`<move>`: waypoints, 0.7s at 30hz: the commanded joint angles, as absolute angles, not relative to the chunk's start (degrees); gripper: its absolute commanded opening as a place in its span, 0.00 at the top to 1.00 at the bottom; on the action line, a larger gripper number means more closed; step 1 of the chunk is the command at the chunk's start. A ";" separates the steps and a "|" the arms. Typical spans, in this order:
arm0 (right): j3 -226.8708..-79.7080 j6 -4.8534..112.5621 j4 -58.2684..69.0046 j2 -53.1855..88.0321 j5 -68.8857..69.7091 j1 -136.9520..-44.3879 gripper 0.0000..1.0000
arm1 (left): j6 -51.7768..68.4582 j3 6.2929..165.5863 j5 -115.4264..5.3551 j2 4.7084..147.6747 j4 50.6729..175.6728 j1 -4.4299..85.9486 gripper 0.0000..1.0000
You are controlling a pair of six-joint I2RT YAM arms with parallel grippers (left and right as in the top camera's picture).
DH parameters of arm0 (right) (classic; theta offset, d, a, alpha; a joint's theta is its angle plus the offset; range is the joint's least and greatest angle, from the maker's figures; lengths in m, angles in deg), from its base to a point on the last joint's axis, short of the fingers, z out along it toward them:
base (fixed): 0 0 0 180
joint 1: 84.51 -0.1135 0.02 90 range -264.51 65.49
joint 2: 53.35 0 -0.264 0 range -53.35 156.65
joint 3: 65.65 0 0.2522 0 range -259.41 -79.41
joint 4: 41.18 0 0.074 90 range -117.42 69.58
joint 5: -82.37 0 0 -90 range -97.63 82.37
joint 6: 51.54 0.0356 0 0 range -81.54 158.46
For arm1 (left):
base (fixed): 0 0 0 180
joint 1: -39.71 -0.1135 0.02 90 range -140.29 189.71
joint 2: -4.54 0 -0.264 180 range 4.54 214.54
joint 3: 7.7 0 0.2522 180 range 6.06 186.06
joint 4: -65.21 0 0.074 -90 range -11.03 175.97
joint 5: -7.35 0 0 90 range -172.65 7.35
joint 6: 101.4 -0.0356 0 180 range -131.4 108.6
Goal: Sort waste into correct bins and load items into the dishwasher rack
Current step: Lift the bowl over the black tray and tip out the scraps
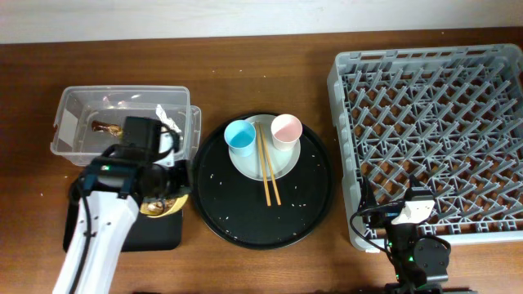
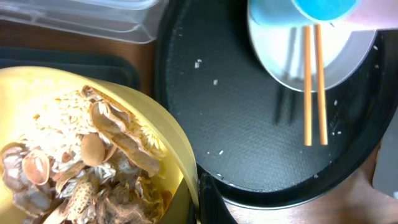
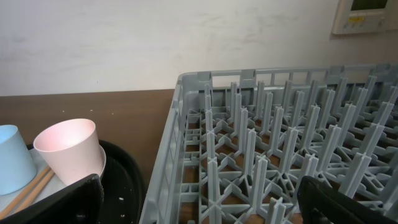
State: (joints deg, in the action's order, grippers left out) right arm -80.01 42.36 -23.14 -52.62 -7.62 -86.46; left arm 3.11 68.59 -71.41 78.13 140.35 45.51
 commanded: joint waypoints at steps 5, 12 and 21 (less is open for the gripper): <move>-79.73 42.36 -22.79 -52.99 -7.93 -86.38 0.02 | -5.53 63.23 -56.37 77.03 136.46 34.72 1.00; -79.73 42.36 -22.79 -52.99 -7.93 -86.38 0.02 | -15.52 62.22 -36.68 77.05 136.70 17.21 1.00; -79.73 42.38 -22.79 -52.99 -7.90 -86.38 0.02 | -24.19 52.87 -18.71 77.34 135.87 -0.30 1.00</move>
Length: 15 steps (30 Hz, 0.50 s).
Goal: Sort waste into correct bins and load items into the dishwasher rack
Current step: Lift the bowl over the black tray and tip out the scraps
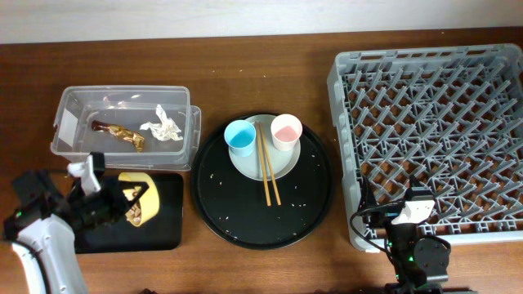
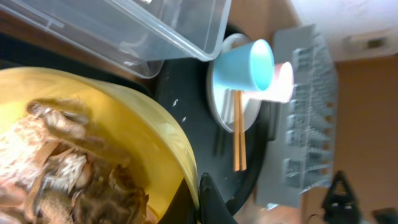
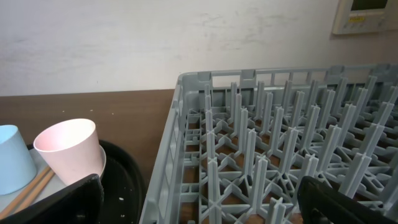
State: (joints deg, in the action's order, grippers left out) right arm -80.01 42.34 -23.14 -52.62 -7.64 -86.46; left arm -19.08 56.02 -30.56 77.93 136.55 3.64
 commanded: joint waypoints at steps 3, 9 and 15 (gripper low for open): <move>-79.73 42.36 -22.79 -52.99 -8.30 -86.38 0.02 | -24.94 51.10 -15.39 79.09 135.17 -2.44 1.00; -79.73 42.38 -22.79 -52.99 -8.10 -86.38 0.02 | -26.47 51.08 -4.00 85.34 133.60 -2.64 1.00; -80.08 42.40 -22.86 -52.99 -4.47 -86.38 0.02 | -26.44 51.08 5.27 91.31 130.78 -2.64 1.00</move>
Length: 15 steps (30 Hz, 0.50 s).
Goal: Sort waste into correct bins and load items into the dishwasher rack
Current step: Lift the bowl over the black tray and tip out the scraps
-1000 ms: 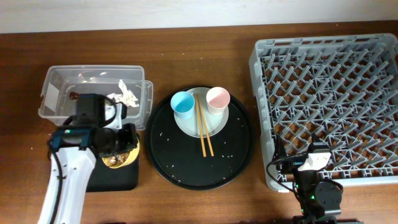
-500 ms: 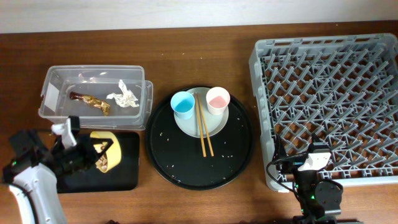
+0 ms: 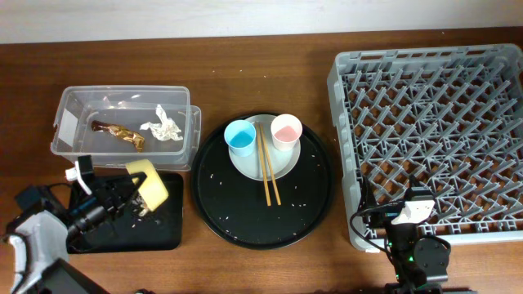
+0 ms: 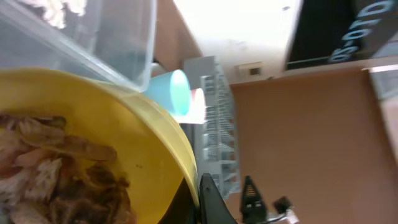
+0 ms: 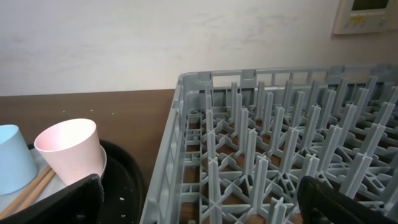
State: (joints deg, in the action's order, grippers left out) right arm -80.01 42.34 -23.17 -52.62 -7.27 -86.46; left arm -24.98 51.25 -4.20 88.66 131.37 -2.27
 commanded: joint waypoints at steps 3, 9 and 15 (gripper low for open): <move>-82.66 42.42 -22.82 -52.99 -1.28 -86.38 0.02 | -25.75 51.10 7.54 92.81 130.34 -2.64 1.00; -99.38 45.40 -10.07 -47.31 -0.56 -86.38 0.02 | -23.78 51.10 7.54 92.84 129.95 -2.83 1.00; -124.01 45.37 11.13 -26.69 -0.54 -86.38 0.02 | -20.37 51.12 7.56 92.84 129.97 -4.85 1.00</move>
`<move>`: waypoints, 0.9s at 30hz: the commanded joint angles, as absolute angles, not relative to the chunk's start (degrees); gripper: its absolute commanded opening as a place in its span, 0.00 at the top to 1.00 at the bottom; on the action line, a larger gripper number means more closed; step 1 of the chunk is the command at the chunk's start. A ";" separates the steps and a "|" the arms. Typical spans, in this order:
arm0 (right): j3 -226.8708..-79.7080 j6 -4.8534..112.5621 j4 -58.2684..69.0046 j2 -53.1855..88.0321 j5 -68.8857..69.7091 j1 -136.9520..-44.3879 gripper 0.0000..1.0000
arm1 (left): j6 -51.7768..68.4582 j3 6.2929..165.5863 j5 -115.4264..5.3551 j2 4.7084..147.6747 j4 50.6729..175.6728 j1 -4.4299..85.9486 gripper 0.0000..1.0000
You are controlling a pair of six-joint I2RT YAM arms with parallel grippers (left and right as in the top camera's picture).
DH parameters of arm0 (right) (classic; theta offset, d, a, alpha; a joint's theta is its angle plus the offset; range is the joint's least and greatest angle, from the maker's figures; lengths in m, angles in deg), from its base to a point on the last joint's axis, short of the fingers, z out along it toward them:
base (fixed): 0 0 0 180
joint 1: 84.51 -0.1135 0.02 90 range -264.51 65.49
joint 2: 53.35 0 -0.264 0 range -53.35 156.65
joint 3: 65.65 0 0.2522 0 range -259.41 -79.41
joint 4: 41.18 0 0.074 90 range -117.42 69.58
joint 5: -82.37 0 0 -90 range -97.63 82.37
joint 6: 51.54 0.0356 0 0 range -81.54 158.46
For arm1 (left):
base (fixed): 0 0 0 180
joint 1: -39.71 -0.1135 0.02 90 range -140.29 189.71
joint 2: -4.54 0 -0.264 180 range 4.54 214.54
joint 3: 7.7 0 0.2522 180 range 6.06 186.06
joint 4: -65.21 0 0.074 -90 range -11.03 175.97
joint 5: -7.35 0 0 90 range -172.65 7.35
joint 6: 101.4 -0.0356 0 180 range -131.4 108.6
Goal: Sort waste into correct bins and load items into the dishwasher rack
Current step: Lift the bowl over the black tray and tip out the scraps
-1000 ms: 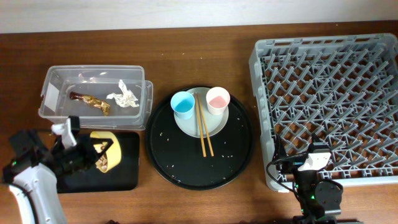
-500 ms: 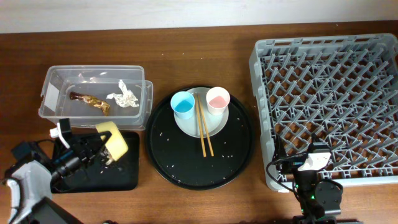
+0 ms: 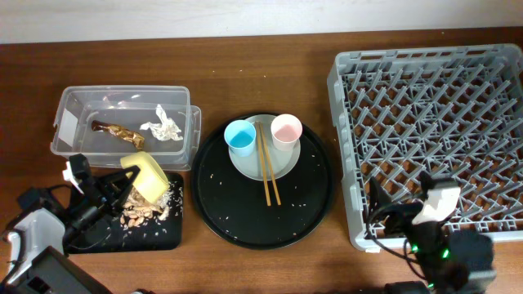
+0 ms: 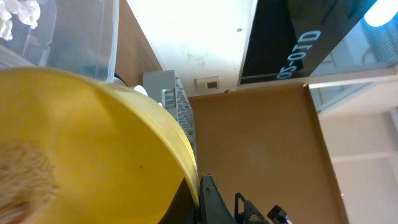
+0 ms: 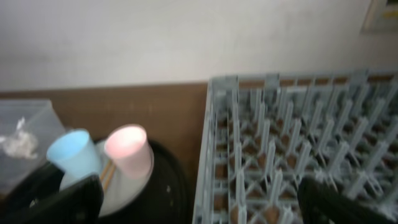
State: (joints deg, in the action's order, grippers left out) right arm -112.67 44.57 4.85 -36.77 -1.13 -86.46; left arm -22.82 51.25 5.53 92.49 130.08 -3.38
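My left gripper [image 3: 122, 188] is shut on the rim of a yellow bowl [image 3: 147, 176], which is tipped steeply on its side over the black flat bin [image 3: 98, 237]. Food scraps [image 3: 140, 214] lie on that bin under the bowl. In the left wrist view the bowl [image 4: 81, 143] fills the frame, with only a pale smear of residue at its lower left. On the round black tray [image 3: 237, 220] a white plate [image 3: 282, 167] carries a blue cup [image 3: 240, 136], a pink cup [image 3: 286, 129] and chopsticks [image 3: 267, 173]. My right gripper [image 5: 199, 193] is open, low by the rack's front left corner.
A clear bin [image 3: 73, 122] with wrappers and a crumpled tissue [image 3: 162, 126] stands behind the black bin. The grey dishwasher rack [image 3: 433, 122] takes up the right side of the table. Crumbs dot the round tray.
The bowl has tipped further and its scraps now lie on the black bin. My right gripper has risen and pulled back, so its view takes in both cups and more of the rack.
My left gripper held the full yellow bowl level over the black bin beside the tray. It then stood further left with the bowl tilting more at each moment. Now the scraps are on the bin. The right gripper stayed still and open until it shifted just now.
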 commanded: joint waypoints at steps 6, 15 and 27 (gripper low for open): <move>-147.25 45.37 30.19 -7.18 -0.54 -86.38 0.02 | -17.37 51.12 7.56 92.84 131.59 -7.29 1.00; -152.38 44.74 34.80 3.18 -0.56 -86.38 0.02 | -17.68 51.38 7.56 91.46 137.40 -9.96 1.00; -152.38 44.72 34.54 4.78 -0.60 -86.38 0.02 | -17.96 51.49 7.56 88.62 137.55 -11.03 1.00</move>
State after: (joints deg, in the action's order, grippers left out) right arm -151.27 44.67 34.75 4.74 -0.85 -86.42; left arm -19.49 51.21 6.54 89.71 137.51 -10.62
